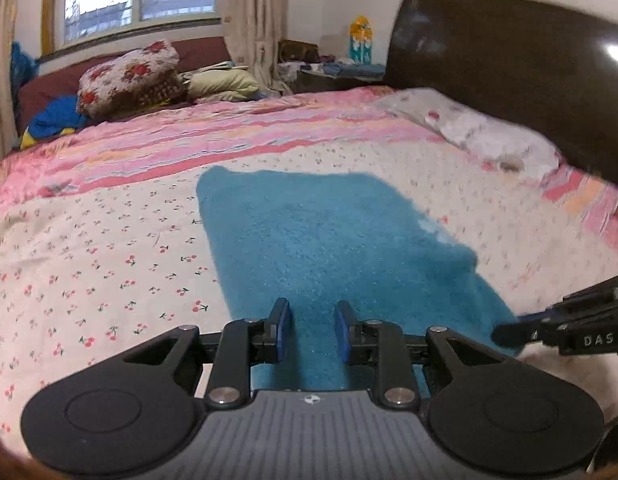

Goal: Fold small clothes

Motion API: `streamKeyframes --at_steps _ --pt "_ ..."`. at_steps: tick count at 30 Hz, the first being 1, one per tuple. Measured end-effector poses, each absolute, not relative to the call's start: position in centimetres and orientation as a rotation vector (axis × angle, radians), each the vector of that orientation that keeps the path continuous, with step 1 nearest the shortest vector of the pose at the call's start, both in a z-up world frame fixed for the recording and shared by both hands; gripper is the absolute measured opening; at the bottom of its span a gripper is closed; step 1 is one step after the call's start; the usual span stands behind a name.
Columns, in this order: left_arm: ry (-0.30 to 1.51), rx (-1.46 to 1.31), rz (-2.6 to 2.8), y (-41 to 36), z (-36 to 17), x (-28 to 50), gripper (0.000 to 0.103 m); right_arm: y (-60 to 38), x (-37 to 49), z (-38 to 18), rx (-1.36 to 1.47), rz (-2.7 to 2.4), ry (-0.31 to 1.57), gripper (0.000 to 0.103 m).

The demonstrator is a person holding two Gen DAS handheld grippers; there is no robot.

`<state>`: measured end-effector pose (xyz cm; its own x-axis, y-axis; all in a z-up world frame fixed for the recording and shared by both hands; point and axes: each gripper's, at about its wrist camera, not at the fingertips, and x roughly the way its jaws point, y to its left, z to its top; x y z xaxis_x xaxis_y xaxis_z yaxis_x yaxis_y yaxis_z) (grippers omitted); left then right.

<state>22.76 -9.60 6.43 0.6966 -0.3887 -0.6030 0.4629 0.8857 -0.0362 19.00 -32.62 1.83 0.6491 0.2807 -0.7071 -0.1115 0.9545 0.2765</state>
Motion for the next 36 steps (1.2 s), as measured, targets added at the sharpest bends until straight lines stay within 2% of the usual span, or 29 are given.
streamKeyframes --at_steps 5,7,11,18,20,22,25,29,36 --pt "0.641 0.161 -0.477 -10.2 6.6 22.5 0.036 -32.5 19.5 2.4 0.249 0.219 0.841 0.008" --pt "0.632 0.175 -0.475 -10.3 6.5 22.4 0.037 -33.0 19.4 3.5 0.285 0.230 0.828 0.016" --pt "0.631 0.162 -0.480 -10.1 6.4 22.3 0.038 -33.9 19.7 5.9 0.300 0.195 0.746 0.017" --pt "0.635 0.177 -0.489 -10.3 6.6 22.4 0.041 -31.3 25.9 4.9 0.235 0.128 0.779 0.041" --pt "0.636 0.177 -0.494 -10.3 6.6 22.4 0.042 -31.0 26.9 3.8 0.245 0.129 0.815 0.041" --pt "0.634 0.180 -0.498 -10.4 6.6 22.4 0.042 -31.3 27.0 3.1 0.263 0.133 0.828 0.032" --pt "0.630 0.144 -0.525 -10.1 7.1 22.4 0.042 -32.3 26.1 3.8 0.252 0.150 0.814 0.023" --pt "0.584 0.096 -0.540 -9.9 8.1 22.5 0.041 -33.4 25.3 3.8 0.213 0.116 0.810 0.022" --pt "0.655 0.111 -0.487 -10.1 6.3 23.9 0.044 -32.5 26.4 2.5 0.193 0.074 0.824 0.025"
